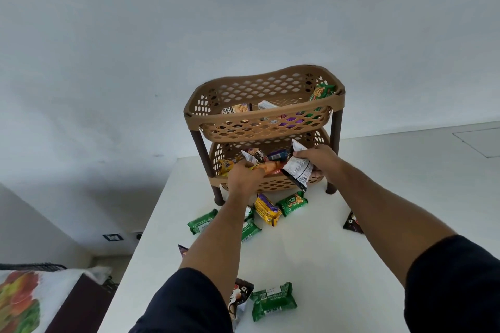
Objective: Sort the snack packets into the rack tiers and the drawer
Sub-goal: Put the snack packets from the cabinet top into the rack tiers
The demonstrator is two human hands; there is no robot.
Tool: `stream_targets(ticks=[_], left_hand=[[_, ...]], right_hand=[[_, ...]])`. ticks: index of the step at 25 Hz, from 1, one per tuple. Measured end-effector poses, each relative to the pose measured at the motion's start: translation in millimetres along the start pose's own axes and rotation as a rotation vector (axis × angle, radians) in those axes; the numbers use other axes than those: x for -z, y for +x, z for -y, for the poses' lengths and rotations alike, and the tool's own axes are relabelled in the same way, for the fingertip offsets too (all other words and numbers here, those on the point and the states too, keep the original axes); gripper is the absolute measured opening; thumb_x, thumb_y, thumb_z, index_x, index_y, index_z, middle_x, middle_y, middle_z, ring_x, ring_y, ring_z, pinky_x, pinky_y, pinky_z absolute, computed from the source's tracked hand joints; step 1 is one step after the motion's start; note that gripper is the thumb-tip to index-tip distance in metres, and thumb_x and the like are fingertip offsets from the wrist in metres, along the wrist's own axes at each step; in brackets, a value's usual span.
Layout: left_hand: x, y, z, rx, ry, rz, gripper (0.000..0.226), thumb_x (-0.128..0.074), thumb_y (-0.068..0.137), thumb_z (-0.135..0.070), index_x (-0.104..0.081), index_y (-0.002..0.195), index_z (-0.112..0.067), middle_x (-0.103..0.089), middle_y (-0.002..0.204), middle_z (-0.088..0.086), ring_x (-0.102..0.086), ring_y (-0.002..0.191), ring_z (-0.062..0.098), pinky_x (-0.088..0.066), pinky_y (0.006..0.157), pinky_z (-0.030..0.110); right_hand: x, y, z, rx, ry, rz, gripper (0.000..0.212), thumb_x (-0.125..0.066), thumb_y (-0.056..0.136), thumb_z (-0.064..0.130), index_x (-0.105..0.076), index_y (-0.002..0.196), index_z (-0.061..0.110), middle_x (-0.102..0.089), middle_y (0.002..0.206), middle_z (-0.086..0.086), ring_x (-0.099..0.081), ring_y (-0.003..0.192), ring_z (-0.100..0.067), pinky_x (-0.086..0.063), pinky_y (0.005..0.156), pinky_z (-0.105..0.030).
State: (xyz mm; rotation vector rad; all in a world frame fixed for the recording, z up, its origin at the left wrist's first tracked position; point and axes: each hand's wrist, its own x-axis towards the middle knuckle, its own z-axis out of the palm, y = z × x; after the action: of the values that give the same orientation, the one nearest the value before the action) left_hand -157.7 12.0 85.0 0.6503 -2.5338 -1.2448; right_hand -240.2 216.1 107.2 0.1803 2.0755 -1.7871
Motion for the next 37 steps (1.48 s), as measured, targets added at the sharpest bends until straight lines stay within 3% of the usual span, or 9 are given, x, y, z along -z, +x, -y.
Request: stream_targets(ticks=[6, 11, 18, 21, 25, 29, 32, 35, 37], left_hand=[[-10, 34, -3, 0.128, -0.138, 0.014, 0.026, -0.067, 0.082, -0.028, -0.067, 0.105, -0.016, -0.071, 0.086, 0.001, -0.065, 0.074, 0.017, -0.044, 0.056, 0.023], [-16, 52, -12, 0.184, -0.168, 0.022, 0.026, -0.073, 0.08, -0.03, -0.069, 0.103, -0.018, -0.069, 0.077, -0.004, -0.065, 0.066, 0.011, -0.048, 0.051, 0.02], [-23, 57, -16, 0.173, -0.099, 0.041, 0.042, -0.074, 0.082, -0.02, -0.063, 0.123, -0.019, -0.062, 0.081, -0.008, -0.06, 0.061, 0.005, -0.04, 0.035, 0.015], [-23, 52, -17, 0.144, -0.107, 0.046, 0.053, -0.071, 0.086, -0.017, -0.056, 0.137, -0.02, -0.06, 0.085, -0.008, -0.057, 0.062, 0.006, -0.039, 0.032, 0.012], [-19, 36, -20, 0.048, -0.043, 0.06, 0.064, -0.067, 0.086, -0.009, -0.047, 0.146, -0.018, -0.059, 0.101, -0.002, -0.055, 0.066, 0.003, -0.039, 0.034, 0.01], [-28, 2, -19, -0.211, 0.115, -0.003, 0.034, -0.064, 0.088, -0.014, -0.063, 0.122, -0.017, -0.064, 0.116, 0.003, -0.062, 0.094, 0.014, -0.057, 0.076, 0.03], [-43, -22, -14, -0.352, 0.192, -0.006, 0.009, -0.059, 0.091, -0.017, -0.063, 0.097, -0.02, -0.061, 0.1, -0.001, -0.059, 0.086, 0.014, -0.055, 0.072, 0.031], [-58, -41, -10, -0.418, 0.213, 0.051, 0.009, -0.056, 0.091, -0.015, -0.065, 0.09, -0.018, -0.064, 0.091, -0.002, -0.06, 0.082, 0.015, -0.055, 0.069, 0.035], [-68, -53, -9, -0.422, 0.232, 0.087, 0.013, -0.055, 0.09, -0.013, -0.067, 0.088, -0.016, -0.067, 0.088, -0.001, -0.061, 0.082, 0.017, -0.056, 0.07, 0.037]], right_hand=[[-9, 35, 2, -0.032, 0.272, -0.132, 0.043, -0.079, 0.087, 0.028, -0.06, 0.12, 0.008, -0.07, 0.092, -0.008, -0.071, 0.081, -0.021, -0.064, 0.074, -0.044], [-12, 57, 5, -0.045, 0.455, -0.185, 0.053, -0.082, 0.083, 0.027, -0.058, 0.127, 0.009, -0.071, 0.102, -0.01, -0.072, 0.09, -0.02, -0.064, 0.063, -0.032], [-12, 56, -1, 0.21, 0.259, -0.091, 0.016, -0.069, 0.092, 0.01, -0.07, 0.107, 0.015, -0.074, 0.106, -0.006, -0.072, 0.101, -0.023, -0.062, 0.08, -0.029], [-5, 47, -7, 0.346, 0.087, -0.053, 0.028, -0.068, 0.091, 0.003, -0.069, 0.118, 0.012, -0.074, 0.109, -0.008, -0.072, 0.101, -0.021, -0.061, 0.081, -0.028], [5, 30, -14, 0.423, -0.114, 0.069, 0.048, -0.053, 0.1, -0.001, -0.047, 0.147, 0.007, -0.071, 0.12, -0.01, -0.073, 0.098, -0.013, -0.06, 0.08, -0.027], [19, 10, -33, 0.57, -0.359, -0.02, 0.032, -0.06, 0.099, 0.009, -0.067, 0.129, 0.012, -0.074, 0.108, -0.002, -0.07, 0.08, 0.008, -0.05, 0.064, -0.005], [32, -3, -50, 0.73, -0.553, -0.142, 0.012, -0.072, 0.091, 0.019, -0.078, 0.102, 0.016, -0.074, 0.09, 0.006, -0.069, 0.079, -0.002, -0.049, 0.063, -0.005], [46, -13, -66, 0.734, -0.59, -0.196, 0.002, -0.076, 0.087, 0.019, -0.077, 0.087, 0.017, -0.074, 0.078, 0.006, -0.069, 0.072, -0.009, -0.059, 0.064, -0.028], [57, -16, -78, 0.686, -0.653, -0.25, 0.003, -0.076, 0.086, 0.024, -0.075, 0.086, 0.021, -0.073, 0.077, 0.01, -0.066, 0.067, -0.005, -0.053, 0.062, -0.028]])
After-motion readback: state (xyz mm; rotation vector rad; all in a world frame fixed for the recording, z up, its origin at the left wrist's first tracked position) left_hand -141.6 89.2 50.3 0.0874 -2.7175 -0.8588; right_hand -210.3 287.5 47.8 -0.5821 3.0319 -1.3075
